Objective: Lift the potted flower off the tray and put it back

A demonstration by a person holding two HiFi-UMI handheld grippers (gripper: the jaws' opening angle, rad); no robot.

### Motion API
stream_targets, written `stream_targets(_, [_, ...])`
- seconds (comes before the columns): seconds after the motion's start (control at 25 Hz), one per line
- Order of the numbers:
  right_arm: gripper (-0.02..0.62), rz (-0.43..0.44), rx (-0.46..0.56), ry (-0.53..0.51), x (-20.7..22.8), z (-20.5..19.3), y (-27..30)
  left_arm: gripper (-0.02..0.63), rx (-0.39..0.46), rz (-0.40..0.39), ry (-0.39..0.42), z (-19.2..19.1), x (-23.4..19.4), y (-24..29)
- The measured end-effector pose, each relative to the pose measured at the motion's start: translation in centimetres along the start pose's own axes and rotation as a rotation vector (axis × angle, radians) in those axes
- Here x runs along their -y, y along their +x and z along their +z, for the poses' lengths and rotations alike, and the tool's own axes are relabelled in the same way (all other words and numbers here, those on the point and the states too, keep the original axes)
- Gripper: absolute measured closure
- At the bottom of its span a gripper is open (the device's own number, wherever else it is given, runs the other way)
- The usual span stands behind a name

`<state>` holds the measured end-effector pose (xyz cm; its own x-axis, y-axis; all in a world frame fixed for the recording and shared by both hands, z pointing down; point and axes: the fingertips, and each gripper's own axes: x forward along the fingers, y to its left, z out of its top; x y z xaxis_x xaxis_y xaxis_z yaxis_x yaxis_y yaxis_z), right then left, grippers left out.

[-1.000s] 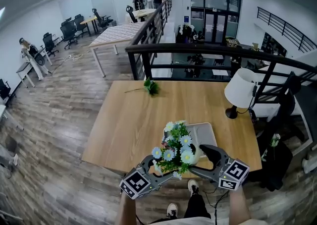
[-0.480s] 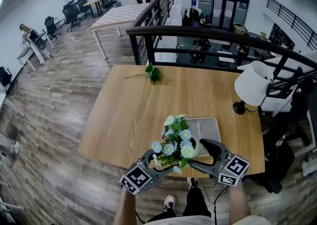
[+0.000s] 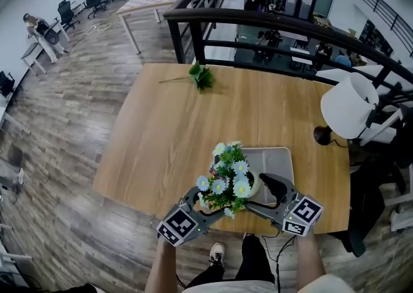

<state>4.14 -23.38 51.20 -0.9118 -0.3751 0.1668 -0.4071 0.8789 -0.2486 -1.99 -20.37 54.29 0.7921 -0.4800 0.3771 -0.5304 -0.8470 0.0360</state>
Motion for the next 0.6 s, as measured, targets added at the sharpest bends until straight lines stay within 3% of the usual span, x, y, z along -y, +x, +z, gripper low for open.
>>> stream_targets(0.6, [0.192, 0.03, -0.072, 0.122, 7.2, -6.0, 3.1, 0.304, -0.076, 0.005, -0.088, -5.4, -4.4, 5.7])
